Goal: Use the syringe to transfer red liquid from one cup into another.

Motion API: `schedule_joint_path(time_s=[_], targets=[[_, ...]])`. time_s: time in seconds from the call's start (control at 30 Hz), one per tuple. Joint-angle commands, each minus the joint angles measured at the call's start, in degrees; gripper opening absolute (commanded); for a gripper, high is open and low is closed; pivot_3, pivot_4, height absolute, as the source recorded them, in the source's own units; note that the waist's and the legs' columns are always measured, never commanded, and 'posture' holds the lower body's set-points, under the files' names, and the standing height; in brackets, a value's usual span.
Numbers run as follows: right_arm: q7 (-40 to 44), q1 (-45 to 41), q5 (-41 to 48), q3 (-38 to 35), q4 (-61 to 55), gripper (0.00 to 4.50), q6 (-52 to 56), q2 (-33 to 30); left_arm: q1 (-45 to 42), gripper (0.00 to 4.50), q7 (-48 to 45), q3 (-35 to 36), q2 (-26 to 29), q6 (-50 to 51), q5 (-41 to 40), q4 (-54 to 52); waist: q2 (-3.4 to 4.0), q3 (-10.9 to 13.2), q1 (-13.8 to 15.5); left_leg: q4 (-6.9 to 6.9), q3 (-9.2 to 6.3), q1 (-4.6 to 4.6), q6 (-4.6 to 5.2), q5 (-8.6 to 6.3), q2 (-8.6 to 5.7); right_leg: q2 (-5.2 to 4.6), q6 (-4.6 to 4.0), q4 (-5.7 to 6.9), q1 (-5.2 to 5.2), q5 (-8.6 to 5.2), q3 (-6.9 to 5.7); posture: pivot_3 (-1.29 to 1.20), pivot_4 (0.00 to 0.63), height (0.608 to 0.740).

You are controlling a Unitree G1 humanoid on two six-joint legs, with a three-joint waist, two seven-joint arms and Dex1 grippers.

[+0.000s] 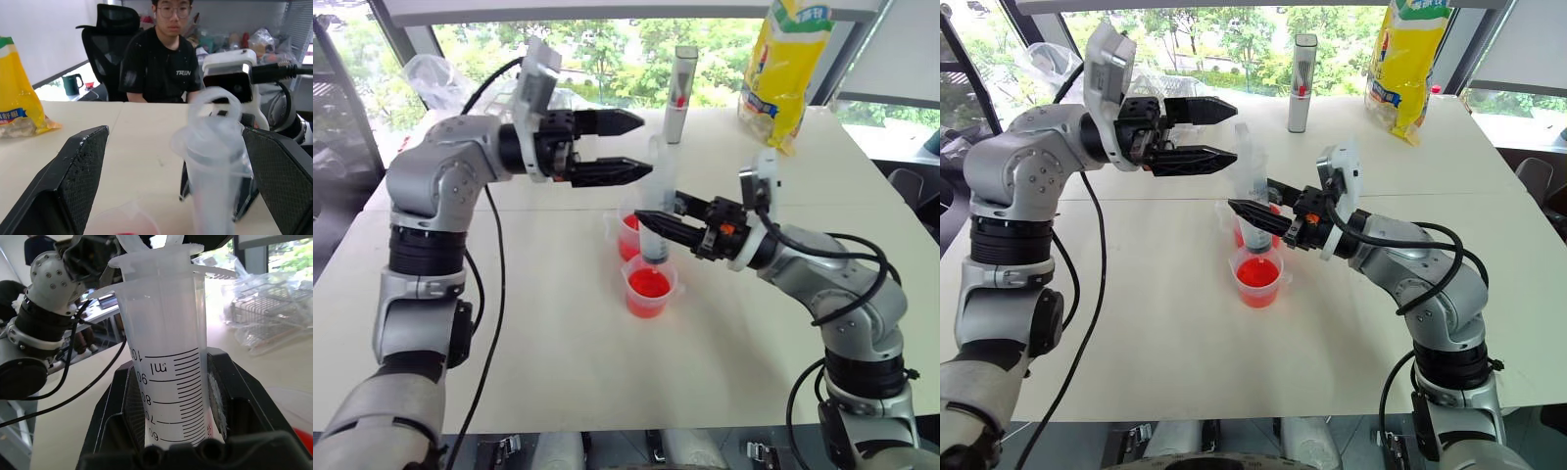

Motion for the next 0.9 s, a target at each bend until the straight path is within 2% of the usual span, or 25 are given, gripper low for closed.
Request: schedule_joint_path(time_s=[0.03, 0.27, 0.53, 0.63, 0.77, 0.9], targets=[[0.1, -1.89, 0.91, -1.54, -1.44, 1.39, -2.63, 0.64, 1.33, 4.48, 0.37, 1.78, 2.91, 0.02, 0.24, -0.65, 0.01, 0.0, -0.02, -0.01, 0.0, 0.03, 0.0, 0.0, 0.0, 0.0, 0.0, 0.0, 0.0, 0.0, 0.0, 0.0, 0.15, 0.74], [0.25, -2.15, 1.11, -1.44, -1.02, 1.39, -2.99, 0.48, 3.57, 4.48, 2.69, 5.98, 8.24, 0.82, -1.14, -0.16, 0.0, 0.0, 0.14, 0.01, 0.01, -0.02, 0.0, 0.0, 0.01, -0.04, 0.0, -0.02, 0.0, 0.0, 0.0, 0.0, 0.15, 0.74], [-2.64, -5.91, 3.54, -3.57, -0.35, 1.39, 1.47, -1.57, 6.28, 4.48, 5.03, 6.66, 7.09, 1.45, -2.71, -3.58, 0.0, 0.0, 0.18, 0.03, 0.01, -0.02, 0.0, 0.0, 0.01, -0.06, 0.0, -0.01, 0.01, 0.0, 0.0, 0.0, 0.15, 0.74], [-5.31, -10.87, 4.39, -5.73, 3.01, 1.39, 6.89, -5.46, 7.38, 4.48, 5.54, 6.69, 6.84, 1.35, -2.92, -4.43, 0.0, 0.0, 0.12, 0.02, 0.03, -0.02, 0.0, 0.0, 0.01, -0.07, 0.0, -0.02, 0.01, 0.0, 0.0, 0.0, 0.15, 0.74], [-11.47, -21.37, 8.25, -9.24, 13.07, 1.39, 20.27, -9.13, 9.13, 4.48, 6.15, 6.63, 6.64, 0.78, -3.16, -5.82, 0.01, 0.01, 0.02, -0.01, 0.04, 0.01, 0.0, 0.0, 0.03, -0.08, -0.01, -0.01, -0.01, 0.0, 0.01, 0.0, 0.15, 0.74], [-13.13, -31.08, 5.61, -4.47, 23.46, 1.39, 36.95, -13.85, 11.71, 4.48, 6.8, 6.49, 6.53, 0.15, -3.23, -8.14, 0.02, 0.01, 0.11, -0.06, 0.08, 0.0, 0.0, 0.0, 0.05, -0.11, -0.04, -0.03, -0.06, -0.01, 0.07, 0.0, 0.15, 0.74]])
